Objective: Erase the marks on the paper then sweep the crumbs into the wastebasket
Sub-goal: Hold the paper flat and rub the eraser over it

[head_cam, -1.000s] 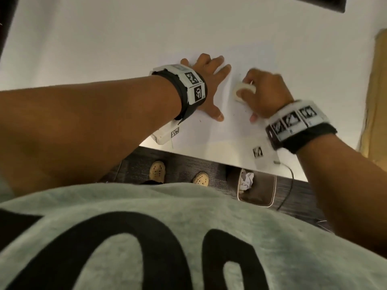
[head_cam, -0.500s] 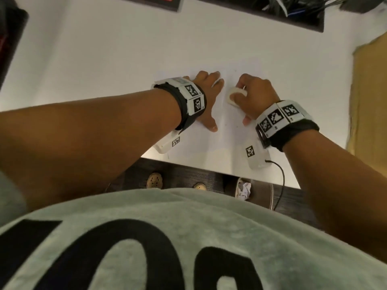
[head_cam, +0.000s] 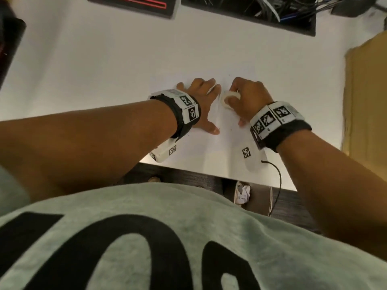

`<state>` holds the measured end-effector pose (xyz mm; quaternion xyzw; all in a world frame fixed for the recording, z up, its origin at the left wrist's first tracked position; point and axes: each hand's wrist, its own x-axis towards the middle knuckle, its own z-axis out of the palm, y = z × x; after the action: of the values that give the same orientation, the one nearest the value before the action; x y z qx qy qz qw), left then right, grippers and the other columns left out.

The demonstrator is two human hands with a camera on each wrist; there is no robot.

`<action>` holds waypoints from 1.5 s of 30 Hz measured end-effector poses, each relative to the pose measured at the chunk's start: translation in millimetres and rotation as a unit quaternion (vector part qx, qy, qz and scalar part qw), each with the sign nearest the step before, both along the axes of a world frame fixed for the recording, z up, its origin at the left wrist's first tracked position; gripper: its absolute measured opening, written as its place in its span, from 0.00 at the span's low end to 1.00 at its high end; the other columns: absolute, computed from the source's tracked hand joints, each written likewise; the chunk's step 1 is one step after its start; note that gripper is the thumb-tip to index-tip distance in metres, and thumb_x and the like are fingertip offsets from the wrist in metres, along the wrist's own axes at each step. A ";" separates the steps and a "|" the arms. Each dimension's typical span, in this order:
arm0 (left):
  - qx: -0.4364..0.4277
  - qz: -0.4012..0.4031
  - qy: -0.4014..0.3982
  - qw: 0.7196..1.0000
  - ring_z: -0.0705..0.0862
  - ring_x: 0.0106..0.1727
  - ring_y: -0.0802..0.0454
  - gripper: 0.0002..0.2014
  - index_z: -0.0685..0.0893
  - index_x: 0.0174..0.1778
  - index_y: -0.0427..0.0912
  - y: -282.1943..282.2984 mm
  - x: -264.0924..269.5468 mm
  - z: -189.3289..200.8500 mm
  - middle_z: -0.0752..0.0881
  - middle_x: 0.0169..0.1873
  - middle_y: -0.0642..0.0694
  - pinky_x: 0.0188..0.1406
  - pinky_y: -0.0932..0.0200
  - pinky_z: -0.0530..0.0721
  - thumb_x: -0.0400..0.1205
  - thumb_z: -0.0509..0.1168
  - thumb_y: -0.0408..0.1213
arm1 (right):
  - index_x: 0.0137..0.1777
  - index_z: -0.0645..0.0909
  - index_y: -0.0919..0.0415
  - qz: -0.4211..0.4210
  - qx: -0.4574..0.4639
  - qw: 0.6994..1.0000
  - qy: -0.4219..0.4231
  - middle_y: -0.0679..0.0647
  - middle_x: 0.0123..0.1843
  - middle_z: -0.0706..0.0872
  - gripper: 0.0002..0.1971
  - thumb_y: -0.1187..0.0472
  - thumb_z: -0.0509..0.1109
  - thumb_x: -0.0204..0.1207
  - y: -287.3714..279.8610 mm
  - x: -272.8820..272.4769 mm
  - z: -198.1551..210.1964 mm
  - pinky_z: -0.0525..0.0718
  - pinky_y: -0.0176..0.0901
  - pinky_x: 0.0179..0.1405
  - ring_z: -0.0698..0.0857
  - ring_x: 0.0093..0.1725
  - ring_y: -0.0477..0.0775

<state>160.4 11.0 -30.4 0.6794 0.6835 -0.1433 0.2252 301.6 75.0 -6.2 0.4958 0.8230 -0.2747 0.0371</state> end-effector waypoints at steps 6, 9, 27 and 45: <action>0.001 0.000 0.002 1.000 0.44 0.82 0.46 0.60 0.38 0.82 0.50 -0.3 -1.3 0.1 0.40 0.83 0.52 0.75 0.30 0.55 0.65 0.64 0.74 | 0.50 0.75 0.54 0.036 -0.051 0.998 -0.022 0.58 0.42 0.86 0.03 0.56 0.65 0.81 -25.4 21.8 -5.8 0.85 0.47 0.22 0.86 0.20 0.58; 0.003 0.003 0.001 1.000 0.44 0.82 0.46 0.60 0.38 0.82 0.50 -0.1 -0.9 -1.1 0.40 0.83 0.52 0.75 0.30 0.55 0.65 0.64 0.74 | 0.50 0.76 0.55 -0.005 -0.021 1.000 0.009 0.60 0.45 0.86 0.03 0.57 0.65 0.81 -1.1 6.1 -4.1 0.83 0.44 0.17 0.87 0.22 0.59; 0.005 -0.004 -0.013 1.000 0.44 0.82 0.46 0.60 0.38 0.82 0.49 -1.4 -1.8 1.5 0.39 0.83 0.51 0.76 0.30 0.53 0.66 0.63 0.74 | 0.49 0.75 0.53 -0.037 -0.055 0.998 0.012 0.57 0.43 0.85 0.02 0.56 0.66 0.81 -4.5 12.7 -5.4 0.78 0.40 0.16 0.86 0.20 0.57; 0.016 -0.010 0.001 1.000 0.45 0.82 0.46 0.59 0.38 0.82 0.51 0.7 -3.0 -2.8 0.40 0.82 0.53 0.75 0.32 0.57 0.65 0.61 0.76 | 0.49 0.76 0.54 -0.049 -0.077 0.996 0.018 0.57 0.45 0.85 0.03 0.56 0.66 0.82 -8.2 14.4 -1.4 0.84 0.44 0.19 0.87 0.22 0.58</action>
<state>157.5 11.7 -33.1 0.6894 0.6792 -0.1356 0.2122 316.0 66.8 -7.5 0.5266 0.7744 -0.3475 0.0470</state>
